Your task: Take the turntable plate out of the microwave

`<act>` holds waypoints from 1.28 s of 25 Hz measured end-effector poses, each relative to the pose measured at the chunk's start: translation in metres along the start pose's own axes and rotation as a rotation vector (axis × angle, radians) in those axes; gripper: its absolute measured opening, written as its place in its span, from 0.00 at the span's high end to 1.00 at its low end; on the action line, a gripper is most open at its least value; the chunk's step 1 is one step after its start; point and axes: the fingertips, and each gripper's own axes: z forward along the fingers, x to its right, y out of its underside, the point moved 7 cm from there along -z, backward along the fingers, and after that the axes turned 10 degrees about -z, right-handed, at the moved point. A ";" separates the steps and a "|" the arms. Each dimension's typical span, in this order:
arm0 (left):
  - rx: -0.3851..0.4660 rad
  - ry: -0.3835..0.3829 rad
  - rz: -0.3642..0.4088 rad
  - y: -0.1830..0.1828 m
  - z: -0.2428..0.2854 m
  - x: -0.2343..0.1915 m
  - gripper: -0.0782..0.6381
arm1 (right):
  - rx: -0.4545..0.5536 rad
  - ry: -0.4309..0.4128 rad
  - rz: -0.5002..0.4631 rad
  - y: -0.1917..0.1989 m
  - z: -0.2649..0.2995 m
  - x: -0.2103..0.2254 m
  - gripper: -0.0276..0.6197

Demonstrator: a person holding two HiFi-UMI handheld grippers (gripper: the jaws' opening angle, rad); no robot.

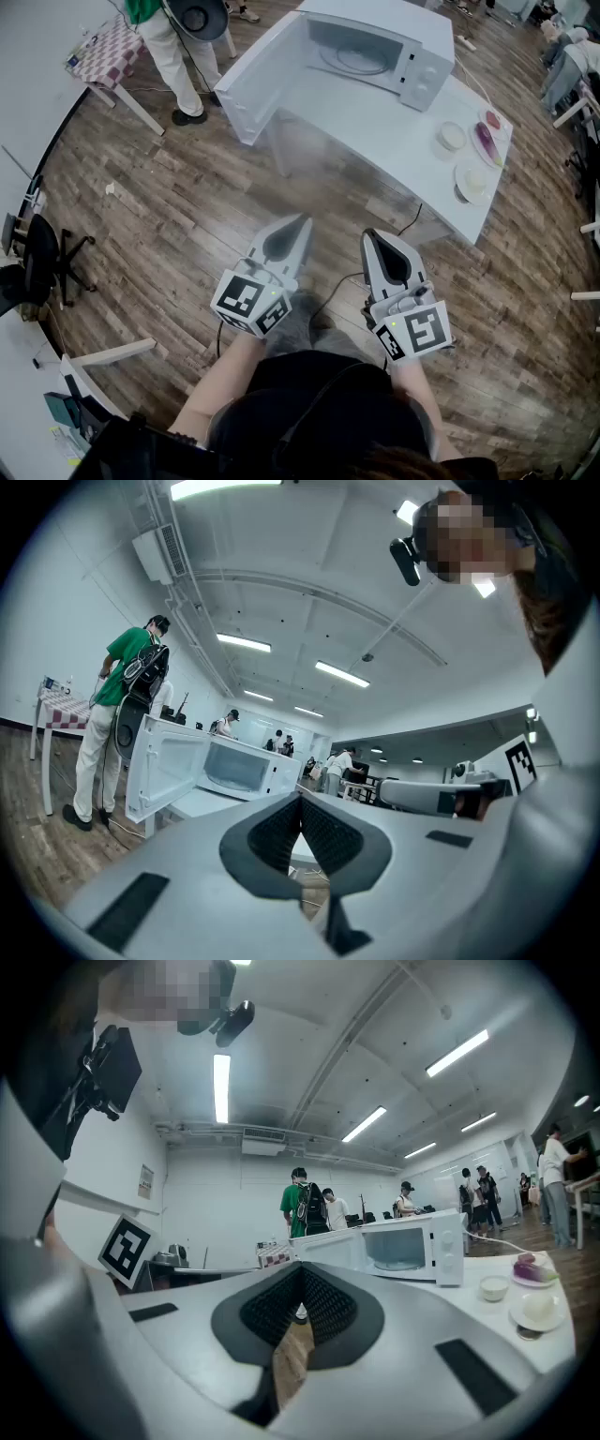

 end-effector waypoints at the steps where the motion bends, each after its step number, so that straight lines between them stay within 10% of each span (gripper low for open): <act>1: 0.000 -0.010 -0.010 0.003 -0.002 0.002 0.87 | 0.002 -0.001 0.001 0.000 -0.004 0.000 0.93; 16: 0.012 -0.089 -0.081 0.036 -0.007 0.014 0.87 | 0.009 0.004 0.045 0.019 -0.034 0.010 0.93; 32: -0.062 0.043 -0.036 -0.031 0.158 -0.092 0.87 | -0.027 0.090 0.069 0.021 0.125 0.107 0.93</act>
